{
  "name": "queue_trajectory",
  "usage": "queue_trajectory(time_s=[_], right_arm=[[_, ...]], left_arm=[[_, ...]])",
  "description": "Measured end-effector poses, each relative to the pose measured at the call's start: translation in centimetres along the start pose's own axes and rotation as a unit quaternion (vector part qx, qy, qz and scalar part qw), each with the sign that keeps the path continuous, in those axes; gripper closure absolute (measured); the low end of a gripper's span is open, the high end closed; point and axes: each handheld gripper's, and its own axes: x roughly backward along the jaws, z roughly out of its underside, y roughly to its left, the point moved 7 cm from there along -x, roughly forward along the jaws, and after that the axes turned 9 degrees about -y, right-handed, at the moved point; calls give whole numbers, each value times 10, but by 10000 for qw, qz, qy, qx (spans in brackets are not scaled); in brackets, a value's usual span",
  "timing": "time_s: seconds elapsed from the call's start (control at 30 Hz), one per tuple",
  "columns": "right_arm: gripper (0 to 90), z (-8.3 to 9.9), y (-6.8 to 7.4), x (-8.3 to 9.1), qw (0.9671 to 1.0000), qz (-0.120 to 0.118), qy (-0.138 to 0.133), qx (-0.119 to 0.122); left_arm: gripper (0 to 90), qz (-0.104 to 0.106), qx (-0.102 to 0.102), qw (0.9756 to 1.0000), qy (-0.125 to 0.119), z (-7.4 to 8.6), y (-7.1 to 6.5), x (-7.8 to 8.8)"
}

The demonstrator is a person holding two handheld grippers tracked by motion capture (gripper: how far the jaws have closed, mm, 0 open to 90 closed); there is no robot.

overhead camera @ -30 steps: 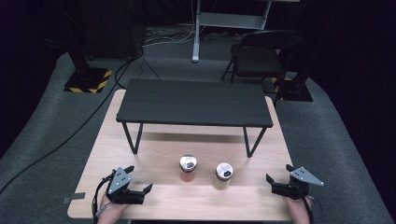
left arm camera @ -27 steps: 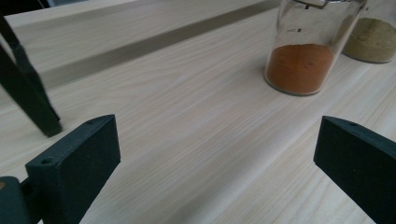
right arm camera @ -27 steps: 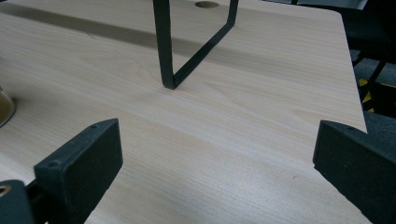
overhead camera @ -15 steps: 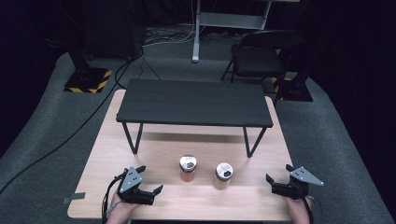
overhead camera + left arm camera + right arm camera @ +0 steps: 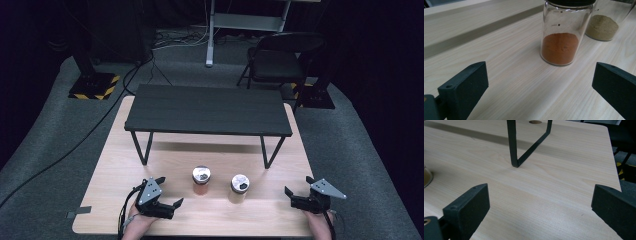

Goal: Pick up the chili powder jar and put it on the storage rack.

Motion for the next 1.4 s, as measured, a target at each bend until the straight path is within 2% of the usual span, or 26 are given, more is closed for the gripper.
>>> queue_trajectory(time_s=[0.4,0.67,1.07,1.23,1.4], right_arm=[[10,0,0,0,10000,-6,0,-8],[11,0,0,0,10000,-14,3,-6],[14,0,0,0,10000,-28,14,9],[14,0,0,0,10000,-31,13,1],[14,0,0,0,10000,-40,13,3]], left_arm=[[4,82,136,9999,-53,-2,-3,-10],[4,65,13,10000,67,-7,-9,-21],[4,97,6,9999,104,-9,-12,-29],[4,103,-93,9997,210,-13,-18,-39],[4,121,-84,9996,242,-16,-22,-46]])
